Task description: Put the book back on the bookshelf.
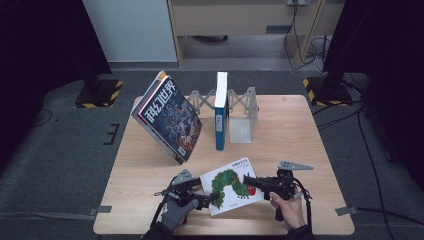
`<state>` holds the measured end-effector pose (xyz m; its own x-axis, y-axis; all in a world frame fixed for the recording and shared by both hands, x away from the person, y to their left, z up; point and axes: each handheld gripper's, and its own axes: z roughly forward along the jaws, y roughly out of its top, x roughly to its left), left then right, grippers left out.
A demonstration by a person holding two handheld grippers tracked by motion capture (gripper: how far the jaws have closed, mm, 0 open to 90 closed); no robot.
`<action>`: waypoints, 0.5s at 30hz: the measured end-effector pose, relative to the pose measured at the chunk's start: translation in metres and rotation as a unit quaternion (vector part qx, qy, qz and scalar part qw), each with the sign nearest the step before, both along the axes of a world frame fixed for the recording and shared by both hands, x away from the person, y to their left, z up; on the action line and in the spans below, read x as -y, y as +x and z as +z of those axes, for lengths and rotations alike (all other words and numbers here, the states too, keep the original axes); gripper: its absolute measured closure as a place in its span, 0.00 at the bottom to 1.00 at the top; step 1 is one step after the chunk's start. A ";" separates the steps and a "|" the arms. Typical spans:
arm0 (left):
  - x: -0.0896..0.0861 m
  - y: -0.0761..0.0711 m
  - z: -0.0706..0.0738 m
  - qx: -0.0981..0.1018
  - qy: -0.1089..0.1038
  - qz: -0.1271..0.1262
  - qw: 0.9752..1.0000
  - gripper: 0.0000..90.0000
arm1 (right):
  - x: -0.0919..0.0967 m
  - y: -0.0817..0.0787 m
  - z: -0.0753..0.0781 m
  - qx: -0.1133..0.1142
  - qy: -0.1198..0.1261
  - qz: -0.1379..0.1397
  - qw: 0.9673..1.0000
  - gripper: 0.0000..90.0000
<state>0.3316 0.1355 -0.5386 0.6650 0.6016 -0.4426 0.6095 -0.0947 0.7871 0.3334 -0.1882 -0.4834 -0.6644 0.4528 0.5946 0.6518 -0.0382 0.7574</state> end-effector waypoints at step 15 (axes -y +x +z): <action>0.001 -0.002 0.005 -0.011 -0.015 0.020 1.000 0.16 | 0.007 0.005 -0.010 -0.039 -0.014 -0.022 0.999 0.96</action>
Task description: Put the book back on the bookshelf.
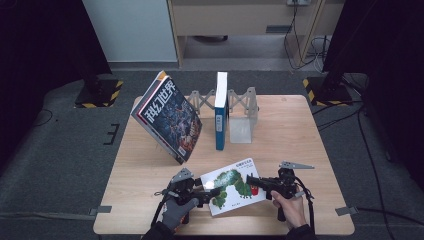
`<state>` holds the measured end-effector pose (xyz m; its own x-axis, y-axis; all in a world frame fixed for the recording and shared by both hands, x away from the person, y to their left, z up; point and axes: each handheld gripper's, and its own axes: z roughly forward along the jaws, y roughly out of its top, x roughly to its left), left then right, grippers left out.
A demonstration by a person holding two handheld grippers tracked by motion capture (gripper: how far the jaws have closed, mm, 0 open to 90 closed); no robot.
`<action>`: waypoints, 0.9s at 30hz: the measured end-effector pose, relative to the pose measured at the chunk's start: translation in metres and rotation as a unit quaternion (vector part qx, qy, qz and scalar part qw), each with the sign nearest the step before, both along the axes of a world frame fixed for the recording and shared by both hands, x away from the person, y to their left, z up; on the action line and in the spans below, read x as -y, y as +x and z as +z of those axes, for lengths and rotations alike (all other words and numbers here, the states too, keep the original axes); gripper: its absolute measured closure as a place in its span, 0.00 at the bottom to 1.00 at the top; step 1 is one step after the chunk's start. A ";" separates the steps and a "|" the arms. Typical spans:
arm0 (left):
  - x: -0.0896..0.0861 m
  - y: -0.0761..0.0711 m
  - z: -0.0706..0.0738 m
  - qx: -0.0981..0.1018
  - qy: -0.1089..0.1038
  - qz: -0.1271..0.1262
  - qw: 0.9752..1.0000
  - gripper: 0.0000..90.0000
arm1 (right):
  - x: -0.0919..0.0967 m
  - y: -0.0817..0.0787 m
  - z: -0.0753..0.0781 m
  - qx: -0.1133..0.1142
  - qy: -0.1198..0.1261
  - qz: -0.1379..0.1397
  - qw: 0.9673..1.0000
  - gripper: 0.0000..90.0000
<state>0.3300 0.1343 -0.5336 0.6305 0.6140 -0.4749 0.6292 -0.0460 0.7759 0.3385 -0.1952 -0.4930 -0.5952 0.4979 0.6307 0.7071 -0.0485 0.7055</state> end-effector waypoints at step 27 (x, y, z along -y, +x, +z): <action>0.015 -0.014 0.006 0.015 -0.018 -0.033 0.999 0.51 | 0.003 0.004 -0.012 -0.012 -0.033 -0.032 0.999 0.80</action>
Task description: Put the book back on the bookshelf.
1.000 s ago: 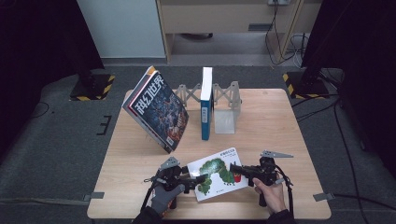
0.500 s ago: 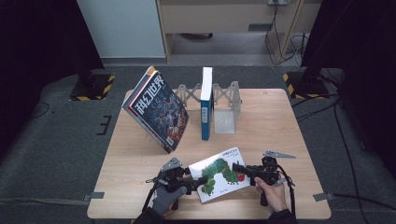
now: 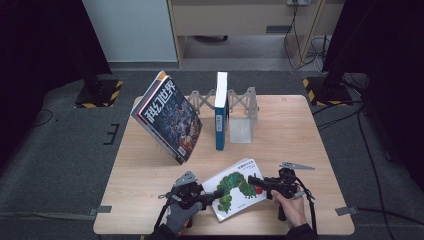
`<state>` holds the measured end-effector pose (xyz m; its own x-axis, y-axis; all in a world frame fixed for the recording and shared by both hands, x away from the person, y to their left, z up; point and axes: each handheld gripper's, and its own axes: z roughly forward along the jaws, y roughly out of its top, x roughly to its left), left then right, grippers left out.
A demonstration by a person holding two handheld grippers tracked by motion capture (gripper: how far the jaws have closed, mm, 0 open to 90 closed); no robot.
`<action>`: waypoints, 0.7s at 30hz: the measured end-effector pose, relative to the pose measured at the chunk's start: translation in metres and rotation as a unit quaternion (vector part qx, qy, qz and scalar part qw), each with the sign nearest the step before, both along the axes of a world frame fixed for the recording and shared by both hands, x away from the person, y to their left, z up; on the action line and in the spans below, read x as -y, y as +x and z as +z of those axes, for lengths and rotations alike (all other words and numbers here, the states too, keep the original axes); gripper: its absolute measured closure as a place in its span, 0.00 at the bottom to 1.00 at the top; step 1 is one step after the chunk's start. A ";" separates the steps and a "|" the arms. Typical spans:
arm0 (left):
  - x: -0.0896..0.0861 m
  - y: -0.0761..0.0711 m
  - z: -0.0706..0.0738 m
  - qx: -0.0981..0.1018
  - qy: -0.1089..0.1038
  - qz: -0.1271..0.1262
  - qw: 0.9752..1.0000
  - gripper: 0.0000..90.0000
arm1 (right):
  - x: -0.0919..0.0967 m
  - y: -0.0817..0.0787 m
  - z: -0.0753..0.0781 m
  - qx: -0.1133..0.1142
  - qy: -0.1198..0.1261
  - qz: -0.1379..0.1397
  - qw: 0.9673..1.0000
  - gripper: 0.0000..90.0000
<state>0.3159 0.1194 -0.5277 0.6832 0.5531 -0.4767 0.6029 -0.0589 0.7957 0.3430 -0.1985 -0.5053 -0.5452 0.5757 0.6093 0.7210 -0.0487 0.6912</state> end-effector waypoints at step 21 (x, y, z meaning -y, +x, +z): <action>-0.002 -0.007 0.025 -0.007 -0.007 -0.016 1.000 0.79 | -0.006 0.000 -0.002 0.045 -0.017 -0.004 0.999 0.44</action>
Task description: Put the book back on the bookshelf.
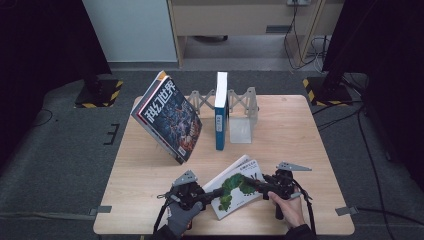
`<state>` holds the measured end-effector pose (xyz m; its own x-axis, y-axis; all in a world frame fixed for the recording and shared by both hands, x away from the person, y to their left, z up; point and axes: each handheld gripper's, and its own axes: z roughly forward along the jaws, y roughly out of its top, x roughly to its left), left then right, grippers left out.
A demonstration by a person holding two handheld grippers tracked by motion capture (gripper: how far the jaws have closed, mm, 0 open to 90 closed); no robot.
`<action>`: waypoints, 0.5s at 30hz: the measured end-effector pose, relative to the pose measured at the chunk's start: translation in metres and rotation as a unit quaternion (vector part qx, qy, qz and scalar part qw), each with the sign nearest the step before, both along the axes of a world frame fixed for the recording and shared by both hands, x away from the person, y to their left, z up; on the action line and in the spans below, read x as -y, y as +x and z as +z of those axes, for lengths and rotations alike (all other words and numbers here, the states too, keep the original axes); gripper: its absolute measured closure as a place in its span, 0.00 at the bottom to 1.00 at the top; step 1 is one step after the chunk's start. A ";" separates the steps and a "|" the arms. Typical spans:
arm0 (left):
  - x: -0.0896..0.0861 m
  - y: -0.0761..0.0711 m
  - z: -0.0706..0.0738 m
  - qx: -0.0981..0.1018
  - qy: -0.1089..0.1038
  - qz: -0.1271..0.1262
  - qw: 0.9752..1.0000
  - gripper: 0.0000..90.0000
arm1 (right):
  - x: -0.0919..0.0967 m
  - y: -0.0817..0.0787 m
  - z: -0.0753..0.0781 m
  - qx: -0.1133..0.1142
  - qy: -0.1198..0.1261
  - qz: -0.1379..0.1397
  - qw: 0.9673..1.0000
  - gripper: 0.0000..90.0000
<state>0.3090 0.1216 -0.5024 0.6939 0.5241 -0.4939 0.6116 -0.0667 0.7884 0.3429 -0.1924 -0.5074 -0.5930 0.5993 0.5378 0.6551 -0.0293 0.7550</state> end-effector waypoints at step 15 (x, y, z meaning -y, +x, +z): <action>-0.007 0.001 0.021 0.023 0.029 0.019 0.999 0.83 | 0.030 0.001 0.005 0.056 -0.060 -0.111 0.990 0.35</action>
